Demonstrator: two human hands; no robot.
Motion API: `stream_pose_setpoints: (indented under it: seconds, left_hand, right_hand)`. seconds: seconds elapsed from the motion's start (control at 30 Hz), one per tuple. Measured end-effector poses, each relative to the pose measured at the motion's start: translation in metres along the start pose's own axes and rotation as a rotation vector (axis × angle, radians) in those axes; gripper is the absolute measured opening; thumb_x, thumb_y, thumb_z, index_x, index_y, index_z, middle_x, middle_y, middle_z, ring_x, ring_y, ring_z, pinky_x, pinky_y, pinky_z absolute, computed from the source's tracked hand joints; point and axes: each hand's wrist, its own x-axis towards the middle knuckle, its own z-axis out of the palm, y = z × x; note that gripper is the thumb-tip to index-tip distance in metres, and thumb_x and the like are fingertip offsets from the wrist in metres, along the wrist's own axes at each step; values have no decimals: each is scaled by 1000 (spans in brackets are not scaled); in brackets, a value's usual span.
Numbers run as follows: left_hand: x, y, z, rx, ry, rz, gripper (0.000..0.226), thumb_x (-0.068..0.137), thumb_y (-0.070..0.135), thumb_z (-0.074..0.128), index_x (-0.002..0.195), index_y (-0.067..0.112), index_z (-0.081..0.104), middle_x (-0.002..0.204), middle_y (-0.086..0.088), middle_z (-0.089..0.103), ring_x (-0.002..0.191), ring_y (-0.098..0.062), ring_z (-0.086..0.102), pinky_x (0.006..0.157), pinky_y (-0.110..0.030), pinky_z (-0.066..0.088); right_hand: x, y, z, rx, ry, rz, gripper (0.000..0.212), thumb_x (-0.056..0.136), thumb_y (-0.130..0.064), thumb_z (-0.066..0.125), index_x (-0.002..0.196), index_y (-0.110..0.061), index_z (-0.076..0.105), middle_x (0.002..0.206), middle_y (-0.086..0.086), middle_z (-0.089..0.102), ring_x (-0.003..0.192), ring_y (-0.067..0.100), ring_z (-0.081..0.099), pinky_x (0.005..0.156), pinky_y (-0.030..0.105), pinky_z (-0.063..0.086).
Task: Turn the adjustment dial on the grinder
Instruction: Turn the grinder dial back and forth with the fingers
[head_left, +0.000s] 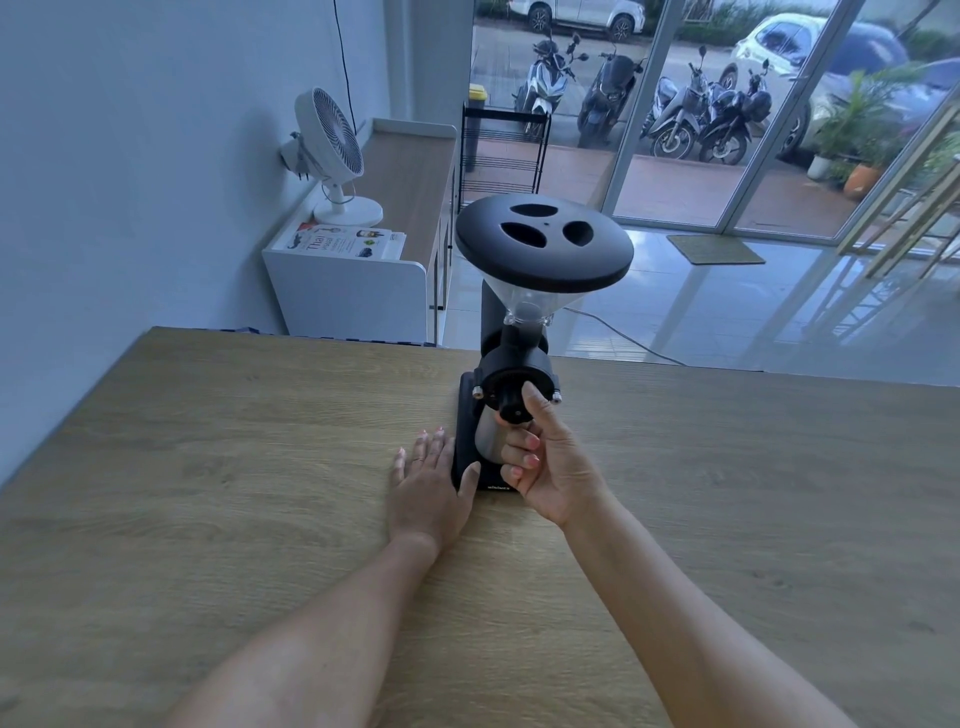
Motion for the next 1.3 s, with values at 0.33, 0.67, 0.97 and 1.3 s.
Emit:
stream_pose_setpoints:
  seconds: [0.33, 0.67, 0.97, 1.3]
  left_hand:
    - [1, 0, 1, -7, 1, -4, 71, 96, 60, 9, 155, 22, 13, 165, 5, 8, 151, -12, -4, 122, -41, -5]
    - [1, 0, 2, 6, 0, -2, 71, 96, 60, 9, 155, 21, 13, 165, 4, 7, 151, -12, -4, 122, -41, -4]
    - [2, -1, 2, 2, 4, -3, 73, 94, 61, 6, 155, 22, 13, 165, 5, 9, 151, -12, -4, 122, -41, -4]
    - [0, -1, 1, 14, -8, -5, 73, 94, 61, 5, 156, 22, 10, 165, 5, 6, 151, -12, -4, 123, -42, -2]
  right_hand:
    - [-1, -1, 1, -12, 20, -4, 40, 82, -48, 73, 95, -11, 65, 49, -9, 36, 38, 4, 34, 42, 20, 31]
    - [-4, -2, 4, -25, 33, -7, 39, 79, -48, 75, 90, -12, 65, 48, -9, 36, 38, 4, 33, 40, 20, 32]
    - [-3, -2, 2, -51, 35, -9, 41, 77, -50, 77, 91, -13, 66, 50, -8, 37, 40, 5, 33, 42, 21, 31]
    - [-10, 5, 0, -147, 99, -89, 54, 82, -66, 62, 95, -13, 69, 56, -3, 38, 44, 9, 35, 47, 25, 30]
